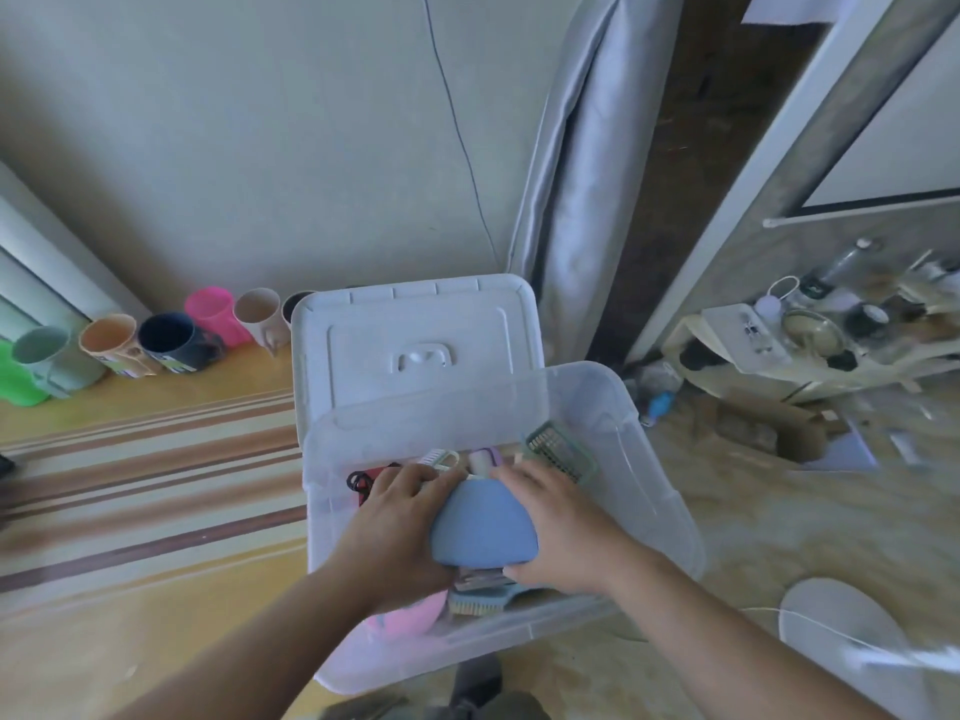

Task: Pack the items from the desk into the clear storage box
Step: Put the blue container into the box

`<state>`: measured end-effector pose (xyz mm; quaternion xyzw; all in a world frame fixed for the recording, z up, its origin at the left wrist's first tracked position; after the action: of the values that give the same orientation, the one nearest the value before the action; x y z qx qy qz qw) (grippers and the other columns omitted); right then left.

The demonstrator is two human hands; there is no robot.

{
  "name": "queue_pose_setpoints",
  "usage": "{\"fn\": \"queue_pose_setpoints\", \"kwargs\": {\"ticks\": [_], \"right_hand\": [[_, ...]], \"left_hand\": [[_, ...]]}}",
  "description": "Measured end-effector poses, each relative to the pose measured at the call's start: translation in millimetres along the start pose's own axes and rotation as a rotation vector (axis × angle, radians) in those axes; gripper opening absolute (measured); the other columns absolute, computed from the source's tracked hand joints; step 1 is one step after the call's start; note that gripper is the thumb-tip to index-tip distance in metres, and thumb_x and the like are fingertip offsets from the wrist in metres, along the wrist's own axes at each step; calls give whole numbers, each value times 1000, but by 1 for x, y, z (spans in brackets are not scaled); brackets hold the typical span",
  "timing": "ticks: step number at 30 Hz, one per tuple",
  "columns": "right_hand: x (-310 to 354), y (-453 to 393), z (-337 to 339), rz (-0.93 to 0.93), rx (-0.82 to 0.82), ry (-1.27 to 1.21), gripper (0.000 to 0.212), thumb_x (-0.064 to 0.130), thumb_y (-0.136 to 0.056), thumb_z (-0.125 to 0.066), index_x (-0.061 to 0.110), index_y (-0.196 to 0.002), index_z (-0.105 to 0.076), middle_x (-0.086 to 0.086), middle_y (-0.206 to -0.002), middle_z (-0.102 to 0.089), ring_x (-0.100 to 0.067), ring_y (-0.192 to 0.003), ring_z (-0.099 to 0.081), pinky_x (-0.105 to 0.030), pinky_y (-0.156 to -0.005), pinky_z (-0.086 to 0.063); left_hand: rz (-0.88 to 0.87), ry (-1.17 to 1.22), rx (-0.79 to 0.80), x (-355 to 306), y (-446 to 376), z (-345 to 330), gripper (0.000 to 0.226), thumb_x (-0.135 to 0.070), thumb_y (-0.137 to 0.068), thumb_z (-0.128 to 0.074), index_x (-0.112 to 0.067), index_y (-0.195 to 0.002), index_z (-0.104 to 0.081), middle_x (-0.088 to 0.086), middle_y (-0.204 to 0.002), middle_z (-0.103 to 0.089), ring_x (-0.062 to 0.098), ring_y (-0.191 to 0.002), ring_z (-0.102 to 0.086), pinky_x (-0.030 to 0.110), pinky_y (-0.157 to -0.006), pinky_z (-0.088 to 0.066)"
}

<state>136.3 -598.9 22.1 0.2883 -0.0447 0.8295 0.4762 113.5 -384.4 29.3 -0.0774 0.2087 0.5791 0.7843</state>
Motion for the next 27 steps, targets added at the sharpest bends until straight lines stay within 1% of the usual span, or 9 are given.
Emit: {"fn": "queue_pose_setpoints", "kwargs": {"ticks": [3,6,9,12,16,19,22,24,27], "right_hand": [[-20,-2,6,-24,-43,-77,93,30,-69,-81,33,-149,-34,15,-143,-34,-14,-135,-40,-34,-109,-42],[-54,-13,25,-73,-127,-73,88,15,-69,-81,27,-146,-40,14,-145,-31,-16,-133,-46,-38,-104,-48],[-80,-30,41,-195,-171,-59,92,16,-72,-83,28,-151,-39,13,-145,-25,-15,-132,-46,-35,-99,-48],[-97,-49,41,-263,-144,-67,95,19,-74,-85,30,-155,-36,10,-149,-24,-13,-134,-41,-31,-99,-46],[-111,-63,20,-285,-46,-83,101,20,-72,-90,29,-156,-34,8,-160,-24,-18,-137,-43,-37,-105,-45],[-115,-67,12,-277,-104,-35,97,18,-77,-88,23,-157,-32,4,-163,-26,-24,-138,-45,-39,-104,-46],[-120,-61,10,-279,-154,29,88,21,-83,-84,22,-156,-33,0,-156,-35,-30,-133,-48,-44,-102,-49],[-120,-58,9,-284,-92,117,89,26,-88,-77,25,-158,-23,-1,-153,-34,-34,-129,-48,-46,-98,-51],[-123,-56,1,-350,93,294,101,37,-91,-68,28,-161,5,-3,-159,-26,-38,-130,-45,-46,-96,-50]], "left_hand": [[-34,55,-24,3,6,-13,100,-60,-75,-72,-43,-158,-20,-4,-146,-35,27,-131,-42,45,-104,-49],[-40,98,-59,3,-16,-15,94,-42,-82,-76,-43,-158,-19,-1,-155,-28,25,-131,-44,41,-102,-51],[-4,96,-66,1,-54,-15,85,-33,-89,-70,-38,-158,-22,1,-159,-25,25,-132,-47,42,-103,-51],[45,64,31,0,-77,-23,80,-33,-93,-63,-37,-160,-19,0,-162,-27,27,-141,-38,43,-110,-45],[93,-40,160,2,-80,-43,77,-33,-94,-58,-32,-161,-20,6,-164,-24,32,-146,-27,48,-118,-34],[109,-86,155,11,-76,-55,76,-30,-93,-58,-30,-160,-22,3,-162,-29,31,-145,-28,46,-117,-34],[124,-128,173,19,-69,-59,75,-30,-90,-55,-32,-158,-23,1,-159,-33,30,-143,-28,45,-118,-33],[124,-153,208,24,-64,-58,77,-34,-89,-56,-35,-158,-21,0,-161,-31,31,-146,-25,47,-121,-28],[100,-200,200,28,-54,-46,77,-37,-91,-58,-38,-158,-20,-1,-163,-27,30,-148,-21,47,-123,-22]]}}
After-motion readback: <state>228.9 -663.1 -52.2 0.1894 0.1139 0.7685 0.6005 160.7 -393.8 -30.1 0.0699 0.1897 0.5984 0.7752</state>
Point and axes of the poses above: each hand's wrist, its own y-axis away from the middle knuckle, its own z-axis out of the back of the hand, x = y × z, the point moved 4 cm from there along -y, towards the middle knuckle
